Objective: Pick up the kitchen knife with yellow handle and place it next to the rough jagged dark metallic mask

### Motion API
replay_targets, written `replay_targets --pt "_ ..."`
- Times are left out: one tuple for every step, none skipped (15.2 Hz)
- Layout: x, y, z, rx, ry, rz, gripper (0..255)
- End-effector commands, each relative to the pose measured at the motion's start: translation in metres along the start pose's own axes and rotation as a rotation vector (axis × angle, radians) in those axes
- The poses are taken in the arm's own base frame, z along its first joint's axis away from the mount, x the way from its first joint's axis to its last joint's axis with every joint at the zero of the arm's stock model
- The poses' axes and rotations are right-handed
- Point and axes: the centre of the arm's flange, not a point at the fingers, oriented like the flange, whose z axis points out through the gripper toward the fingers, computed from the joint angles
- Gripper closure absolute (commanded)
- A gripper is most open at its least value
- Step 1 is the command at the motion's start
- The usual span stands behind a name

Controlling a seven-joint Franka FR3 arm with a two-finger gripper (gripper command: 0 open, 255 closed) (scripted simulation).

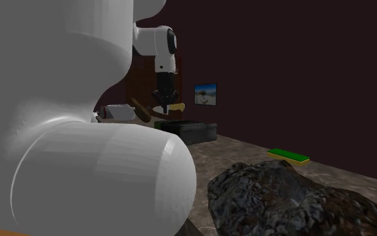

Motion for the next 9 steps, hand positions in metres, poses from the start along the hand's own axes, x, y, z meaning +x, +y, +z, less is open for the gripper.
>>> replay_targets --pt "-0.001 0.0 -0.01 0.0 0.0 0.0 255" --pt "-0.001 0.0 -0.015 0.0 0.0 0.0 255" --pt "-0.001 0.0 -0.02 0.0 0.0 0.0 255" --pt "-0.001 0.0 -0.026 0.0 0.0 0.0 255" --pt "-0.001 0.0 -0.031 0.0 0.0 0.0 255" --pt "-0.001 0.0 -0.033 0.0 0.0 0.0 255" --pt "-0.014 0.001 -0.032 0.0 0.0 0.0 255" --pt "-0.027 0.003 -0.032 0.0 0.0 0.0 255" --pt "-0.04 0.005 -0.032 0.0 0.0 0.0 255"
